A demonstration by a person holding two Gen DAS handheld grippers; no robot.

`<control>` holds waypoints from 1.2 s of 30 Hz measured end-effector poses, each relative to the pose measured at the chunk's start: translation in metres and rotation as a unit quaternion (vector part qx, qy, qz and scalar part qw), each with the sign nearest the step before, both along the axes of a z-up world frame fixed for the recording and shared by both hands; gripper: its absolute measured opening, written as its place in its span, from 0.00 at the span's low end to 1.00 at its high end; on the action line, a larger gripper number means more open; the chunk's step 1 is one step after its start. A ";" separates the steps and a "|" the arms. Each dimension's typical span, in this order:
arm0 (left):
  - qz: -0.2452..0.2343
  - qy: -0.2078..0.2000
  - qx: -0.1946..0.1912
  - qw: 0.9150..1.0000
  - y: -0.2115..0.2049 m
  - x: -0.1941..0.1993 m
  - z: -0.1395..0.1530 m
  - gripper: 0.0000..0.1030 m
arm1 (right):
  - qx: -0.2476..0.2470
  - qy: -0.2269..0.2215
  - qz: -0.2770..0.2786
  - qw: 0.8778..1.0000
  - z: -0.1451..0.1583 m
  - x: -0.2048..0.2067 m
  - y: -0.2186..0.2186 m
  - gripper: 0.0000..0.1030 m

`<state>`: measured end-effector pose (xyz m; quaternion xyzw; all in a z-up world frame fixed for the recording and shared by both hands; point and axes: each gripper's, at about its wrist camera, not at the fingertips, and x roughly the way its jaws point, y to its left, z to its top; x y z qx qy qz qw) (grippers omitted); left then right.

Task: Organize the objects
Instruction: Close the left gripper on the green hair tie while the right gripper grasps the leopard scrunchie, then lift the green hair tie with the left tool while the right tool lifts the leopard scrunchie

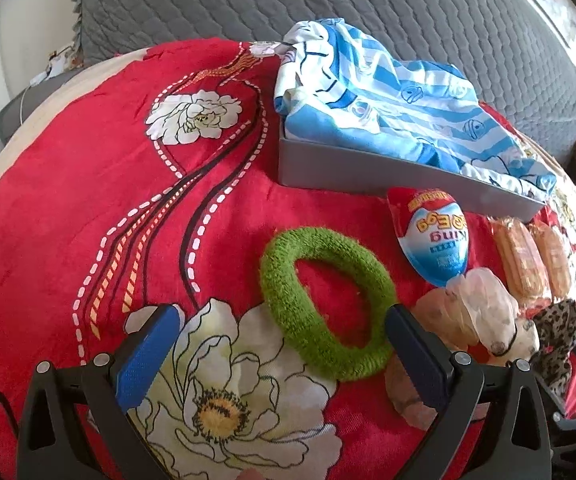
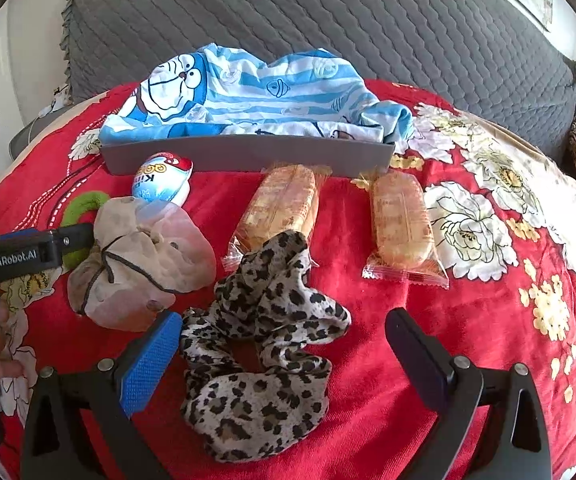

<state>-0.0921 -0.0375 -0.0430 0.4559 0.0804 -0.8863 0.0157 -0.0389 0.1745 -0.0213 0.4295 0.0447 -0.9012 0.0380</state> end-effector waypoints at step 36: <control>-0.007 -0.012 0.034 0.999 -0.010 -0.009 -0.006 0.17 | -0.028 -0.027 0.031 0.999 0.000 -0.006 -0.005 0.25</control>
